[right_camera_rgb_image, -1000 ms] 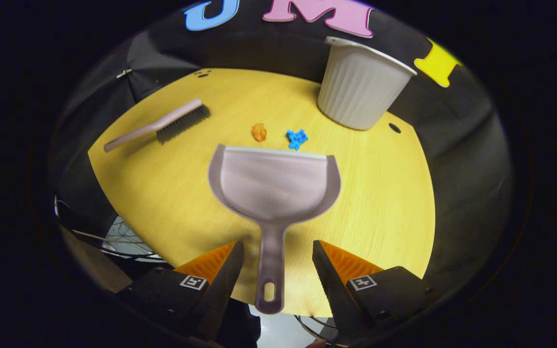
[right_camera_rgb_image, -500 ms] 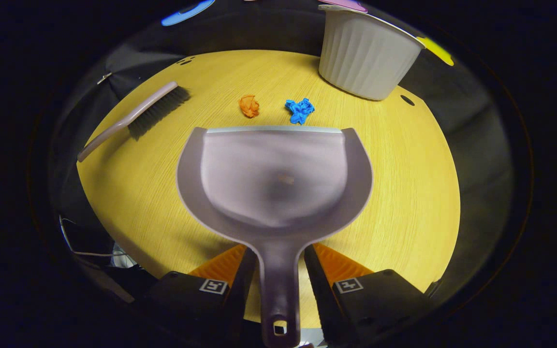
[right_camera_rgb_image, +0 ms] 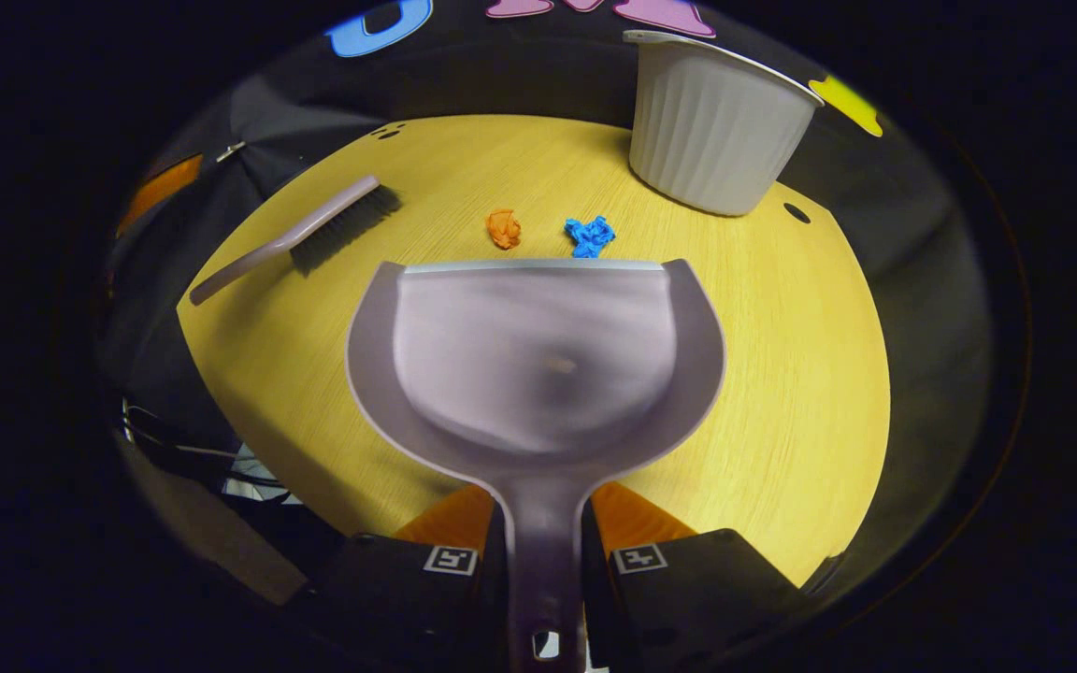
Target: Pick up the small broom and dustpan from the desktop, sweep the trash into the dustpan with the broom, and then empty the trash into the garbage bin.
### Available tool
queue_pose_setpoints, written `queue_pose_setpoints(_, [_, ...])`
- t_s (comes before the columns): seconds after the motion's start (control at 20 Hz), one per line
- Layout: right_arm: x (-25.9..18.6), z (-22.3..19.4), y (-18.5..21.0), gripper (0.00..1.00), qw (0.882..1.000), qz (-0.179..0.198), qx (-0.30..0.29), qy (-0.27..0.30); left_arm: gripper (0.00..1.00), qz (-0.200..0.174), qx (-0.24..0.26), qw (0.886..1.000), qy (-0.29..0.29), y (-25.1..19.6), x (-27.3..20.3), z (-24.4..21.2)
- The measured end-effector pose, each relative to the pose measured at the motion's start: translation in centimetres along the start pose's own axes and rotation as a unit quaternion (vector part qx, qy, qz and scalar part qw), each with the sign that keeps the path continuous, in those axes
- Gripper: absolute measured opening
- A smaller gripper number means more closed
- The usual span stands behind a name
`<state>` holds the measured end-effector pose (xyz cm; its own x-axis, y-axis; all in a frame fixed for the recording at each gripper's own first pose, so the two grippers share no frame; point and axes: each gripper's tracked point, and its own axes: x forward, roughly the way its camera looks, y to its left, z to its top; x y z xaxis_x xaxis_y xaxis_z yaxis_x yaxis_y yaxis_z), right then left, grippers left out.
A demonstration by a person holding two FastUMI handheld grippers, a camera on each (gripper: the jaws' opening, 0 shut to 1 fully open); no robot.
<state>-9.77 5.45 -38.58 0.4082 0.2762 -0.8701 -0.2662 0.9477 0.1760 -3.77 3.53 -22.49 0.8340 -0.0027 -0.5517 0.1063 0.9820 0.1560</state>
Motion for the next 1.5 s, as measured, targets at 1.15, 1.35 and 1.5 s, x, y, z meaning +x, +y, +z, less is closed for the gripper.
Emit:
queue_pose_setpoints(1.15, [-6.9,-2.2,-2.9,0.37,1.000,-0.019,0.014,-0.003,0.43,-0.081,0.004,0.968,0.237,-1.3,13.1,-15.1])
queue_pose_setpoints(1.35, [-6.6,-2.5,-2.9,0.37,0.999,-0.006,-0.006,0.052,0.27,-0.084,0.017,0.975,0.206,-1.9,13.4,-11.2])
queue_pose_setpoints(1.5, [-6.4,-2.0,-3.1,0.38,0.995,0.011,-0.038,0.093,0.27,-0.101,0.039,0.978,0.176,-3.9,14.9,-6.8])
